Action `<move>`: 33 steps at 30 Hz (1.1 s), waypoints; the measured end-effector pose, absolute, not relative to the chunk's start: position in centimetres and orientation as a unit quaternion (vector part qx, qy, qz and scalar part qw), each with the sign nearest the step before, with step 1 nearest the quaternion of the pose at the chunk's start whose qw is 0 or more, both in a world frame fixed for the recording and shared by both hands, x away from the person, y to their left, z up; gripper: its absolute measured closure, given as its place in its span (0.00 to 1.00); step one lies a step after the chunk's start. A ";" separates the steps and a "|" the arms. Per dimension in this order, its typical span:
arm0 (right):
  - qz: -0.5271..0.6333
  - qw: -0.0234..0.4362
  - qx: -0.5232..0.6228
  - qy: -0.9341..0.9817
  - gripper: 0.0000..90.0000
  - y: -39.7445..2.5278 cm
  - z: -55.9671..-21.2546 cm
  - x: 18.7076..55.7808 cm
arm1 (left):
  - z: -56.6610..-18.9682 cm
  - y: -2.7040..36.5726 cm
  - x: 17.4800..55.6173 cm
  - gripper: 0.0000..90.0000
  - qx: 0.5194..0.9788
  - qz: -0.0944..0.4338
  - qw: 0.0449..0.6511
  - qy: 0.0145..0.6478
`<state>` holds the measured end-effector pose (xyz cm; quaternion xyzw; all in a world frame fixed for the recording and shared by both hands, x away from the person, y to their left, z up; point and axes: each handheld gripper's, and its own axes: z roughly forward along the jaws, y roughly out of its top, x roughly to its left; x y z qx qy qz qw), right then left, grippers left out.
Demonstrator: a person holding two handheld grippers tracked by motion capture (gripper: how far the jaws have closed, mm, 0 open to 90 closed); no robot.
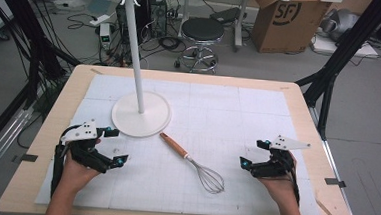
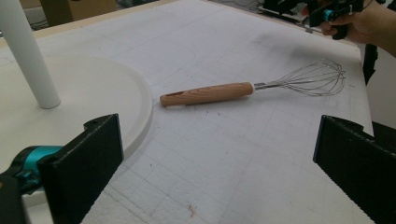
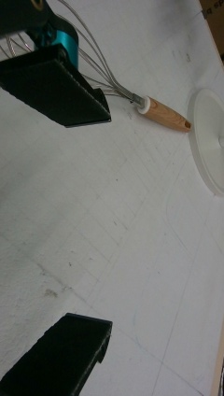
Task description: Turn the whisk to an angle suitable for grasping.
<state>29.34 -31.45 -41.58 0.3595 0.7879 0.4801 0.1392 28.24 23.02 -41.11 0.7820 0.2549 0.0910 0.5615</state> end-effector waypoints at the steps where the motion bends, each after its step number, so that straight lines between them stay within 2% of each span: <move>1: 0.480 0.138 0.360 0.788 0.02 -31.5 -41.6 29.3 | -41.1 23.0 28.3 0.02 0.782 0.090 0.562 0.255; 15: 0.479 0.136 0.355 0.791 0.02 -31.0 -41.3 29.1 | -40.9 22.8 28.4 0.02 0.784 0.091 0.563 0.246; 33: 0.451 0.116 0.325 0.823 0.02 -26.8 -38.5 31.3 | -40.5 22.7 28.4 0.02 0.783 0.091 0.566 0.242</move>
